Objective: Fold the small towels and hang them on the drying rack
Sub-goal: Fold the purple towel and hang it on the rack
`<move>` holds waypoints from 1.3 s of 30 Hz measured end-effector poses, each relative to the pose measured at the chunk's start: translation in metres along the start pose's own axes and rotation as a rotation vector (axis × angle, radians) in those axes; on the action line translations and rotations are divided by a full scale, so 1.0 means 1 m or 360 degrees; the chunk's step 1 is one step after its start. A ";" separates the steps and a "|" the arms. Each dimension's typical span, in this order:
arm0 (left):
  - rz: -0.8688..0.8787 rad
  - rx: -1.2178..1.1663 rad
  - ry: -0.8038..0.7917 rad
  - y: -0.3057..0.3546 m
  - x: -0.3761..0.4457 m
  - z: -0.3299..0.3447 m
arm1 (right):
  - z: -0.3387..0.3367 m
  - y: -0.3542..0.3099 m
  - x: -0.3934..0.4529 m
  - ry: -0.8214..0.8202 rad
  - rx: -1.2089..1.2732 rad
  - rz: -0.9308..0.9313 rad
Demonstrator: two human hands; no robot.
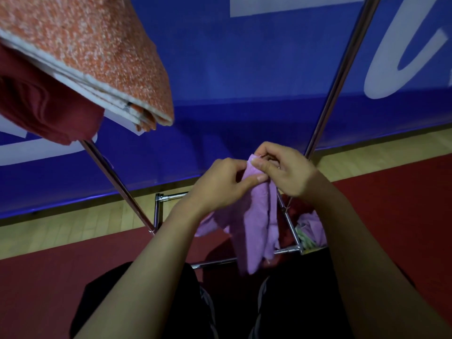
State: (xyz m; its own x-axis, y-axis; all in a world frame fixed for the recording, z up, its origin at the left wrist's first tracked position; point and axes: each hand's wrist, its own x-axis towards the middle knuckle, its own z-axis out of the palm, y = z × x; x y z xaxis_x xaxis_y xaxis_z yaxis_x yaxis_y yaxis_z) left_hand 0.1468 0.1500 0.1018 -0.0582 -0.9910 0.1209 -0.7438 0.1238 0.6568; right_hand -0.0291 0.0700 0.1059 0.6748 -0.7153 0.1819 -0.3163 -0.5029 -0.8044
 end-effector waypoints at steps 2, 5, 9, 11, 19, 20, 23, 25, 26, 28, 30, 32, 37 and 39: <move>0.0027 0.0070 -0.0027 0.001 -0.002 -0.003 | -0.001 -0.001 -0.001 -0.0046 0.0030 -0.0038; 0.0037 0.0072 -0.0027 0.000 -0.003 -0.003 | 0.001 -0.004 -0.002 -0.0080 0.0096 -0.0033; 0.0033 0.0065 -0.0086 -0.004 -0.009 -0.005 | 0.002 -0.006 -0.001 -0.0073 0.0064 -0.0085; 0.0018 0.0048 -0.0078 -0.004 -0.011 -0.006 | 0.002 -0.008 -0.002 -0.0042 0.0026 -0.0101; -0.0012 -0.0366 0.0167 0.007 -0.014 -0.008 | 0.005 -0.013 -0.002 0.0114 0.0005 0.0013; 0.0009 -0.0414 0.0227 0.008 -0.013 -0.011 | 0.004 -0.012 -0.001 0.0056 0.0012 0.0037; -0.0037 -0.0418 0.0436 0.007 -0.010 -0.019 | 0.003 -0.004 -0.002 -0.0265 -0.0132 0.0157; -0.0136 -0.0409 0.0571 0.005 -0.008 -0.022 | 0.006 0.005 -0.003 -0.0377 -0.0365 0.0236; -0.0184 -0.0400 0.0635 0.005 -0.008 -0.024 | 0.007 0.011 -0.003 -0.0382 -0.0435 0.0281; -0.0257 -0.0365 0.0750 0.006 -0.007 -0.027 | 0.005 0.022 -0.001 -0.0449 -0.0579 0.0382; -0.0334 -0.0369 0.0844 0.001 -0.005 -0.031 | 0.002 0.030 0.001 -0.0632 -0.0695 0.0467; -0.0432 -0.0445 0.0915 -0.007 -0.004 -0.037 | -0.002 0.033 0.000 -0.0842 -0.0721 0.0556; -0.0672 -0.0735 0.1092 -0.027 -0.009 -0.052 | -0.006 0.035 -0.004 -0.0908 -0.0685 0.0630; -0.0718 -0.0822 0.1170 -0.029 -0.011 -0.056 | -0.004 0.032 -0.003 -0.0922 -0.0655 0.0657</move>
State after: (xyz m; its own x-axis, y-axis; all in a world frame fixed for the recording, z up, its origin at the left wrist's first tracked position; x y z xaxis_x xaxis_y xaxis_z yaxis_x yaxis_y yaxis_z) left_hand 0.2064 0.1601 0.1232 0.7131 -0.6944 0.0963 -0.2048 -0.0749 0.9759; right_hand -0.0442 0.0544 0.0824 0.6520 -0.5743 -0.4950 -0.7578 -0.4724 -0.4501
